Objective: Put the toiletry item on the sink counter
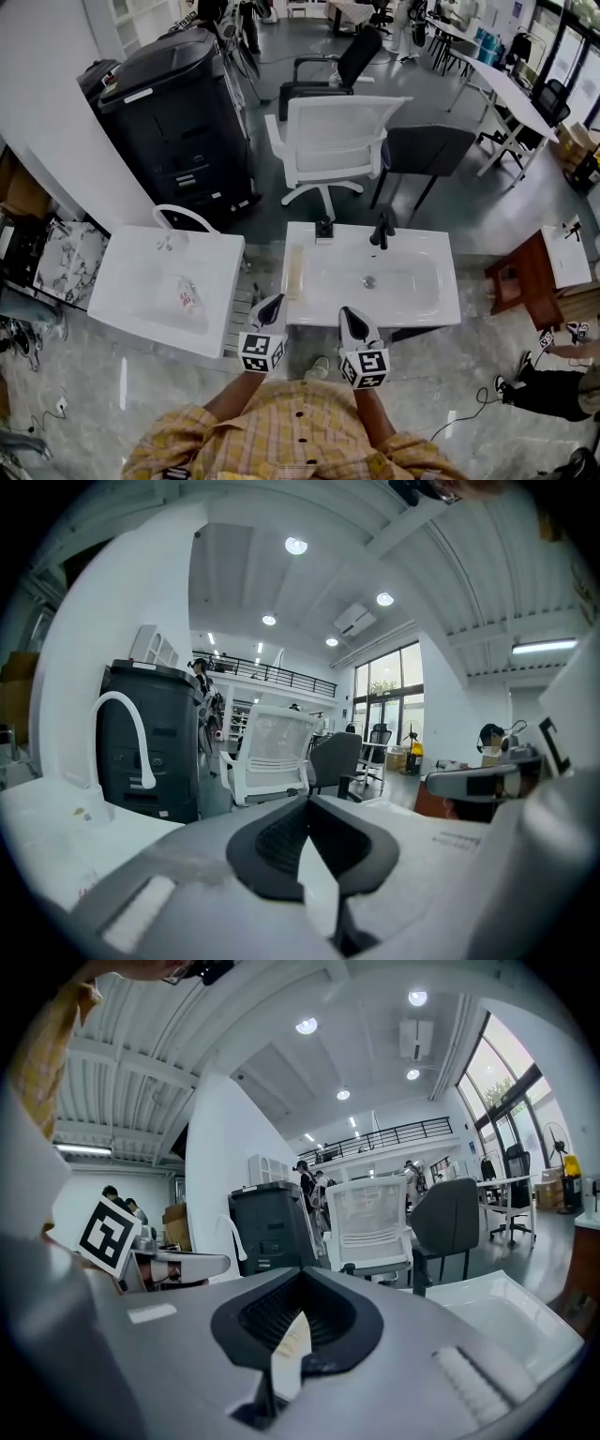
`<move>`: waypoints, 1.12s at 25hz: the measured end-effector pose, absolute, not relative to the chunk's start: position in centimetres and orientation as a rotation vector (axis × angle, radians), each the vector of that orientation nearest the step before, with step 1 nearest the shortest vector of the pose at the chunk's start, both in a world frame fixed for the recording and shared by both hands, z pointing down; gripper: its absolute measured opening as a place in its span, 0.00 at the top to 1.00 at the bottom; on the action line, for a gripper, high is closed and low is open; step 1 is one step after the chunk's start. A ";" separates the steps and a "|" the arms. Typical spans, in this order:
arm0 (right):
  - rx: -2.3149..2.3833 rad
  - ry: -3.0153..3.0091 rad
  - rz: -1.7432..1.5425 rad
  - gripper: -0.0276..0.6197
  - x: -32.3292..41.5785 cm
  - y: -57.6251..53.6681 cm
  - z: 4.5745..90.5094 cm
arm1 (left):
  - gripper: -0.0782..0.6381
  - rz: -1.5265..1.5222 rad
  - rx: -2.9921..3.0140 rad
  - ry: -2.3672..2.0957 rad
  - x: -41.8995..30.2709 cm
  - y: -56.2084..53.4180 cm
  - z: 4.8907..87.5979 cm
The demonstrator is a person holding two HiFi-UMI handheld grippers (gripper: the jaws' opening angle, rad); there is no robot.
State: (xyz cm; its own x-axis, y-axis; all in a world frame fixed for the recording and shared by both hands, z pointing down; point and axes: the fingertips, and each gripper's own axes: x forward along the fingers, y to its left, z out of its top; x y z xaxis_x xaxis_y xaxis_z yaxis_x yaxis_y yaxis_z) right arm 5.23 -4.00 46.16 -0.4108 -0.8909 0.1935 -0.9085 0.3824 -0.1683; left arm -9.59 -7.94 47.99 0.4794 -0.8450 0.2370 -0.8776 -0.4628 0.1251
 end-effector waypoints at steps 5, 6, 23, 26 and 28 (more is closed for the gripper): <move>1.657 -2.569 0.378 0.96 4.4 -3.2 46.2 | 0.89 0.195 2.514 -1.485 -9.7 -6.4 48.3; 1.656 -2.571 0.379 0.96 4.3 -3.0 46.2 | 0.89 0.190 2.516 -1.489 -9.7 -6.0 48.4; 1.649 -2.554 0.394 0.96 3.3 -1.8 47.4 | 0.89 0.176 2.560 -1.506 -11.1 -2.8 48.4; 1.649 -2.551 0.391 0.96 3.0 -1.6 47.5 | 0.89 0.175 2.557 -1.505 -11.5 -2.6 48.5; 1.654 -2.548 0.390 0.96 2.9 -1.6 47.4 | 0.89 0.177 2.560 -1.496 -11.5 -2.7 48.5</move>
State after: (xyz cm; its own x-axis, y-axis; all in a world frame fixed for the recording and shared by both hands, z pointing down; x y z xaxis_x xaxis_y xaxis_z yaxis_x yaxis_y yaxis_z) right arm 2.93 -1.61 47.36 -0.4146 -0.8871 0.2028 -0.9072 0.3853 -0.1691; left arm -11.53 -2.75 48.49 0.4894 -0.8515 0.1880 -0.8719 -0.4819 0.0871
